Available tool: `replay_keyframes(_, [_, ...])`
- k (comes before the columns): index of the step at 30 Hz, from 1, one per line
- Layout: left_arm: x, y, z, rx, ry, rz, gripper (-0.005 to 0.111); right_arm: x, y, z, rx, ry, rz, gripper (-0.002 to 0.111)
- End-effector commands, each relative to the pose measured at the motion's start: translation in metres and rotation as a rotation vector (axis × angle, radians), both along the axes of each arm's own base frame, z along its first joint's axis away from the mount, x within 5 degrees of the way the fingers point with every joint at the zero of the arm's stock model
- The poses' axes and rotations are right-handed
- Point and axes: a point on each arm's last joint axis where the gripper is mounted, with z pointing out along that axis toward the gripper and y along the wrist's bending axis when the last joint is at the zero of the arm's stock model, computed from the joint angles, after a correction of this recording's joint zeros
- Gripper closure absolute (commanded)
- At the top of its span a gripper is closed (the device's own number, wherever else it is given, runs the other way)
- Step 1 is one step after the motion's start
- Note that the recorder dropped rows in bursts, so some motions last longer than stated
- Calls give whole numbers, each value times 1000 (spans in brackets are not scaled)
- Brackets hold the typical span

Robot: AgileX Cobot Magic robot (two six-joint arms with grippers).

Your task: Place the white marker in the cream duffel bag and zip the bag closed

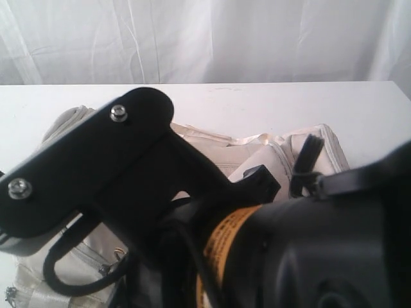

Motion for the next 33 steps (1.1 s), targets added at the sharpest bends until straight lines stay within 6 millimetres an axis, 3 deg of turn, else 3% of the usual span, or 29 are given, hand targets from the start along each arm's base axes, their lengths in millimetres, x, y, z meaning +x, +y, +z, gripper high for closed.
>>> replay_keyframes(1, [-14, -11, 4, -43, -5, -243, 49, 0, -3, 3, 5, -22, 11, 108])
replay_keyframes(16, [-19, -23, 3, -6, -88, -498, 45, -1, -1, 4, 25, -19, 22, 108])
replay_keyframes(26, [-3, -26, -36, 84, -182, -493, 45, -1, 0, 5, 41, -19, 32, 108])
replay_keyframes(33, [7, -25, -56, 75, -267, -390, 47, -1, 1, 5, 42, -19, 33, 108])
